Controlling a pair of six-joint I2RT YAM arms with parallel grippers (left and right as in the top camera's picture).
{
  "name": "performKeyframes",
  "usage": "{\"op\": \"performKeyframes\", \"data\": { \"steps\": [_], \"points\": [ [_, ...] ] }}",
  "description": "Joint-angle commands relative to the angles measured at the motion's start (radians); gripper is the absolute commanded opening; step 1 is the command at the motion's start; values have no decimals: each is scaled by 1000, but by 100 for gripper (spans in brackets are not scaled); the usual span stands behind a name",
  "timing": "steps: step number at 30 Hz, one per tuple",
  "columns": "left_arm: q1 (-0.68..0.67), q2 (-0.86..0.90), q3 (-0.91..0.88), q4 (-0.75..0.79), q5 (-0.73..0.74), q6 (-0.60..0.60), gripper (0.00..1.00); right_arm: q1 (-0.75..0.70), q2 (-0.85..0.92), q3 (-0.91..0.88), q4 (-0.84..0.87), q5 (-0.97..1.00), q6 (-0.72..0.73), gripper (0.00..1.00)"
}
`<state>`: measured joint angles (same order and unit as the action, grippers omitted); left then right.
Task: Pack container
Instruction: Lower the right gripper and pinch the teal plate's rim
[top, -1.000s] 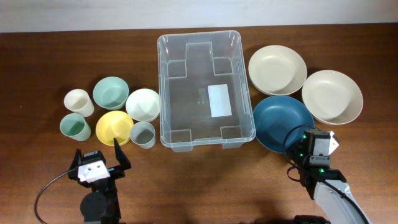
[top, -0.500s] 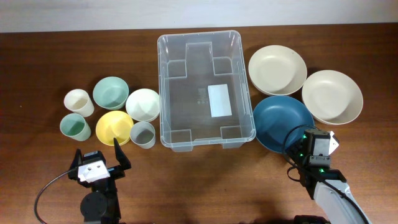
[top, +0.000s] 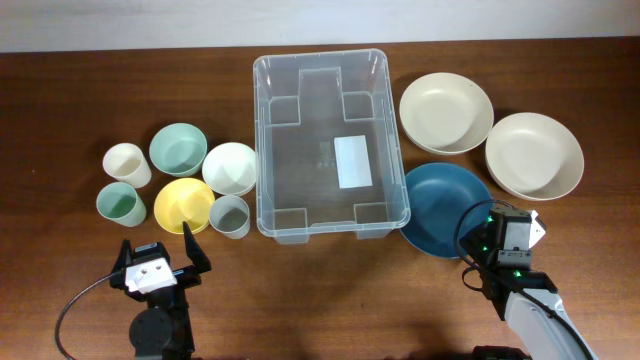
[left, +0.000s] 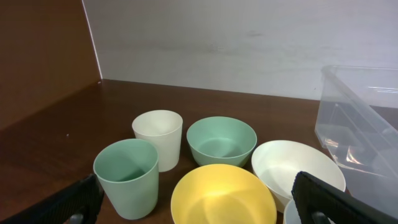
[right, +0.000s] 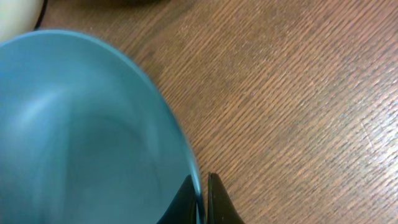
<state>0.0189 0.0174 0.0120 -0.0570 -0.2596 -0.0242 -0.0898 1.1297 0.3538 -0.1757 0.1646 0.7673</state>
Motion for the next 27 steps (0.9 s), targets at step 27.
{"op": "performKeyframes", "data": {
  "steps": [27],
  "points": [
    [-3, -4, -2, -4, -7, -10, 99, -148, -215, 19, -152, -35, -88, 4]
  ]
}}
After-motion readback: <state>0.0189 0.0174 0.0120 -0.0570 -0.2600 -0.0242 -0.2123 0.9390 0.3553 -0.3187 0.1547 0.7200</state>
